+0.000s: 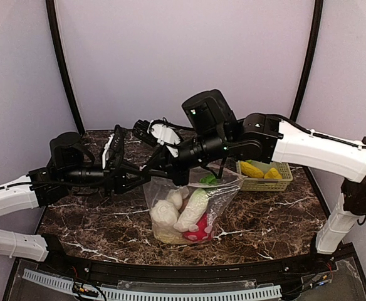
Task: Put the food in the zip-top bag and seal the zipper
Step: Zip the zipper on the zipper food storage bag.
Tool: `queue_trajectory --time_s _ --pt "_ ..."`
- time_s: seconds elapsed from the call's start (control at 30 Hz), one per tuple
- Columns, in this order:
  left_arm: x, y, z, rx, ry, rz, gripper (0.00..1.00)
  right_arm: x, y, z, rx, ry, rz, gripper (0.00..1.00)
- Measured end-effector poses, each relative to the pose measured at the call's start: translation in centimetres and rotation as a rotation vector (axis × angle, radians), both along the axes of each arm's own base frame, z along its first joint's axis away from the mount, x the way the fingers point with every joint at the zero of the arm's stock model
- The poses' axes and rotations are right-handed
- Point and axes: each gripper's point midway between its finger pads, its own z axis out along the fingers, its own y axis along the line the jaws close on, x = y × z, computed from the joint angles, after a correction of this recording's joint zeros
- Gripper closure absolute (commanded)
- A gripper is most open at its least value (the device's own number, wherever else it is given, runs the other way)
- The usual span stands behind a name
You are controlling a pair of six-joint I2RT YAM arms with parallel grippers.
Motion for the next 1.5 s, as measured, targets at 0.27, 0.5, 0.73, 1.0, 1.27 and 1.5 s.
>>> queue_trajectory --time_s 0.27,0.5,0.73,1.0,1.27,1.5 --pt "-0.7 -0.6 0.7 -0.036 -0.004 -0.065 0.99 0.3 -0.5 0.0 0.001 0.064 0.011 1.0" --pt "-0.8 -0.6 0.9 -0.066 -0.004 -0.067 0.99 0.3 -0.6 0.3 0.0 0.075 0.008 1.0" --pt "-0.6 0.4 0.7 -0.099 -0.026 0.006 0.99 0.7 -0.9 -0.3 -0.005 0.078 -0.006 1.0" --pt "-0.5 1.0 0.8 -0.114 -0.034 0.046 0.99 0.9 -4.0 -0.7 -0.012 0.084 -0.043 1.0" --pt "-0.8 0.9 1.4 -0.128 -0.042 0.024 0.72 1.2 -5.7 -0.7 -0.026 0.105 -0.073 1.0" --pt "-0.8 -0.6 2.6 -0.128 -0.023 -0.054 0.54 1.7 -6.0 -0.9 -0.029 0.116 -0.085 1.0"
